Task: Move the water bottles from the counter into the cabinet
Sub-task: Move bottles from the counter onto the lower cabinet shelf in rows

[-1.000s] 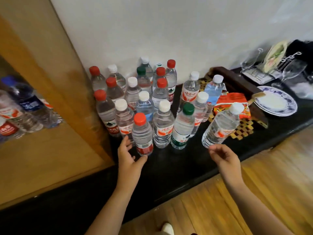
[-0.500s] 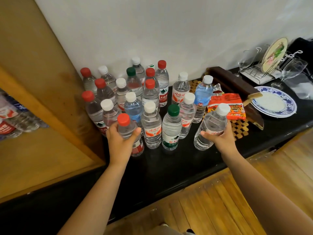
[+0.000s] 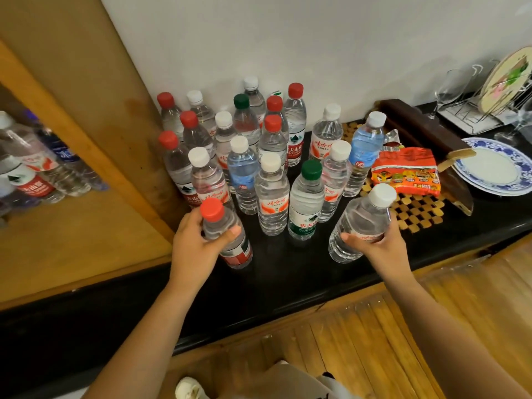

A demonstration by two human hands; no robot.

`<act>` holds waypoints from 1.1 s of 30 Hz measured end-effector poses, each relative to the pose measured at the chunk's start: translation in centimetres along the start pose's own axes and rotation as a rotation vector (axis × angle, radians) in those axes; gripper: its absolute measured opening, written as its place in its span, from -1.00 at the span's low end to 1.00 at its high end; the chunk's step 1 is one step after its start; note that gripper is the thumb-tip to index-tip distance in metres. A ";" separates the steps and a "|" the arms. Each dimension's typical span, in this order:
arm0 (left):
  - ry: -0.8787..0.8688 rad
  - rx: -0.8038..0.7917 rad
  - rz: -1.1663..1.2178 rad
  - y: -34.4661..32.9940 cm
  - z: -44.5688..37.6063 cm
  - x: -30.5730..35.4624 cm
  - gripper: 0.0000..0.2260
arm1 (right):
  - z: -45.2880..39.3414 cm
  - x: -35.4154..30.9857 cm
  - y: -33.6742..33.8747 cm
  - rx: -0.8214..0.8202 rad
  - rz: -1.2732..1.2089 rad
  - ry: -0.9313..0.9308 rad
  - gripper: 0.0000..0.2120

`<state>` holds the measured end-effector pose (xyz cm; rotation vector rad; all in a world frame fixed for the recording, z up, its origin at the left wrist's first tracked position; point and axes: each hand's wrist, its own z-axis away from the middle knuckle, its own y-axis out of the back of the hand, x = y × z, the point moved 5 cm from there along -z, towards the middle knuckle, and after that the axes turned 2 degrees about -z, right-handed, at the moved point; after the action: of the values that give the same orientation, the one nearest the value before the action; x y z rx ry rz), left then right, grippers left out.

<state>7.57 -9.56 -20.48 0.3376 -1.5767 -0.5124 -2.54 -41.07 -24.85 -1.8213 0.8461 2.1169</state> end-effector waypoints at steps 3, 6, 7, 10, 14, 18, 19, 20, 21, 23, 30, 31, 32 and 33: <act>0.065 0.099 -0.045 1.7 1.7 -0.8 -0.50 | 2.2 -0.1 -2.0 -0.095 0.017 -0.010 -0.17; 0.135 0.166 -0.125 2.8 2.9 -1.0 -0.35 | 3.9 -0.5 -4.5 -0.209 0.060 -0.001 -0.22; 0.152 0.168 -0.160 3.0 3.2 -1.0 -0.29 | 4.4 -0.7 -5.5 -0.242 0.075 0.002 -0.22; 0.155 0.139 -0.298 2.5 3.5 -0.4 -0.26 | 5.3 -1.5 -8.2 -0.315 0.116 0.020 -0.19; 0.027 0.071 -0.314 1.0 3.3 0.4 -0.42 | 5.8 -2.6 -11.3 -0.375 0.132 0.078 -0.19; 0.109 -0.077 0.218 0.4 2.7 -0.4 -0.48 | 6.0 -3.2 -12.8 -0.387 0.126 0.090 -0.16; 0.111 -0.149 0.267 0.3 2.5 -0.7 -0.45 | 6.0 -3.3 -12.9 -0.381 0.125 0.089 -0.15; 0.087 -0.216 0.252 0.3 2.4 -1.1 -0.40 | 6.0 -3.3 -13.0 -0.375 0.127 0.089 -0.15; 0.051 -0.269 0.197 0.4 2.3 -1.4 -0.33 | 6.0 -3.4 -13.0 -0.370 0.130 0.089 -0.15; -0.017 -0.292 0.090 0.6 2.4 -1.7 -0.26 | 6.1 -3.4 -13.0 -0.367 0.133 0.085 -0.14; -0.025 -0.034 0.067 2.7 4.4 -2.9 -0.42 | 7.3 -3.8 -13.8 -0.311 0.186 0.079 -0.10; -0.006 -0.009 0.088 3.4 4.7 -3.5 -0.43 | 7.5 -3.9 -14.2 -0.307 0.189 0.079 -0.11; 0.010 0.018 0.111 4.2 5.0 -4.1 -0.44 | 7.8 -3.9 -14.6 -0.305 0.190 0.074 -0.12; 0.020 0.045 0.128 5.2 5.1 -4.7 -0.45 | 8.0 -4.0 -15.1 -0.304 0.188 0.068 -0.13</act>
<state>3.31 -2.09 -21.93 0.2725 -1.5809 -0.3741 -0.56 -23.66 -24.70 -2.0416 0.7724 2.4266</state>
